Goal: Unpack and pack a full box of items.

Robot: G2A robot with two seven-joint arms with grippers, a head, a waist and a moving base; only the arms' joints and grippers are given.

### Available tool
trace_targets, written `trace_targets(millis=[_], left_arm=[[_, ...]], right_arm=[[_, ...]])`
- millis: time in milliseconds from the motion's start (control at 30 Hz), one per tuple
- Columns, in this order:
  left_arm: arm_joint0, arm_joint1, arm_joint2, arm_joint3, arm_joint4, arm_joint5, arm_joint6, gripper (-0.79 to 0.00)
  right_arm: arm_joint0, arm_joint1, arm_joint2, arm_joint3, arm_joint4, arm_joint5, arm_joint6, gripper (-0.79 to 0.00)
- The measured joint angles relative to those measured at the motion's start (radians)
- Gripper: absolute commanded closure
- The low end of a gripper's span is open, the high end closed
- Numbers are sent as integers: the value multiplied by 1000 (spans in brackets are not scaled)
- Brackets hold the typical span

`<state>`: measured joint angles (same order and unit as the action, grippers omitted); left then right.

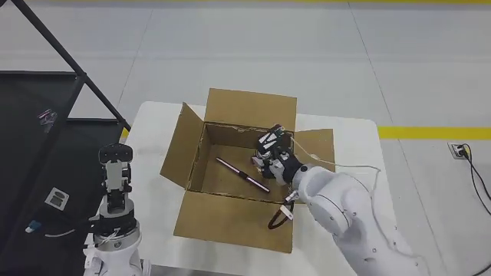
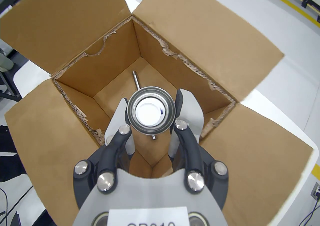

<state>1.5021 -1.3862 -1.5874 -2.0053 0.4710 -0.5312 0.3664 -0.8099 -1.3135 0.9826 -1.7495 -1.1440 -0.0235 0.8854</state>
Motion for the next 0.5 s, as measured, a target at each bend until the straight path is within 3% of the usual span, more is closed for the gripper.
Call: trace_targets(millis=[233,400,500], left_arm=[[16,-1,-11,5,-10,-16,12,-785],[17,-1,-12,6,-17,-21,6,-785],[19,-1,-14,5,-21,-21,3,-785]], right_arm=[[136,-71,-206,205,-100,185,-37,0],[200,-123,-291,336,-129,307,-73,0],[222,-147,-311,403,-104,324,-89,0]])
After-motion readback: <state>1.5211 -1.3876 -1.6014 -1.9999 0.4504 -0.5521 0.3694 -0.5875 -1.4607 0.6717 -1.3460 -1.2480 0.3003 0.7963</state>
